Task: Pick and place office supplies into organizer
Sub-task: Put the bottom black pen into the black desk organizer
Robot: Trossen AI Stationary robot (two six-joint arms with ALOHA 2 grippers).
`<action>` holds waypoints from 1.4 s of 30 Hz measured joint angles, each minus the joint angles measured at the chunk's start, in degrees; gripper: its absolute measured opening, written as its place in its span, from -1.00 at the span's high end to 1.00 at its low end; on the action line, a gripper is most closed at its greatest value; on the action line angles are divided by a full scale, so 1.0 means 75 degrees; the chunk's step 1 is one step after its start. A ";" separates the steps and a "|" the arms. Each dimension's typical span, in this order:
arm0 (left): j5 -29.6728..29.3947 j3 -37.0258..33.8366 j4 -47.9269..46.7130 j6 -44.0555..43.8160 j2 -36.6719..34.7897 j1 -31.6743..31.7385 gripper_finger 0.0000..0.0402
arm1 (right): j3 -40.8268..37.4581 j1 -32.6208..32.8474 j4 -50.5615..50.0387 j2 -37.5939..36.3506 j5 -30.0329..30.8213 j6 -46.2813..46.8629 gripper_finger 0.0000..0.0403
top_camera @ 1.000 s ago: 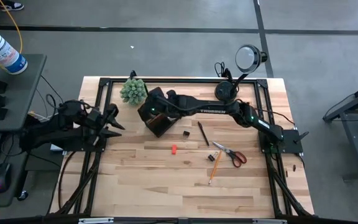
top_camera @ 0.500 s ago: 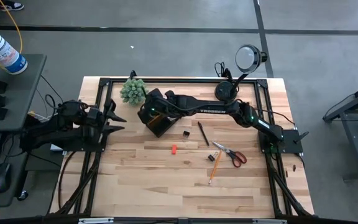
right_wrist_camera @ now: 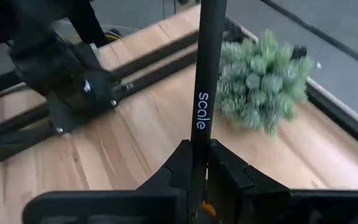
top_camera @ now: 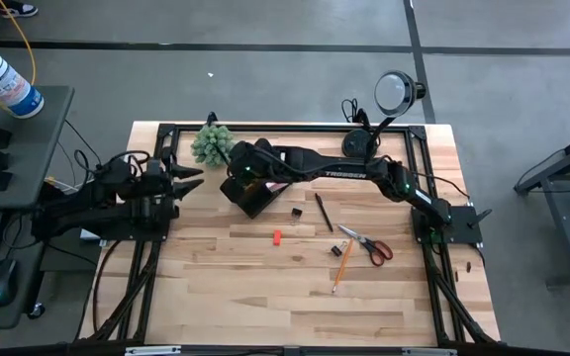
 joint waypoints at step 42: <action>-0.0098 0.0001 0.2497 -0.2400 0.0453 -0.0002 0.44 | 0.0008 0.0160 0.2141 -0.0410 -0.2618 -0.1218 0.85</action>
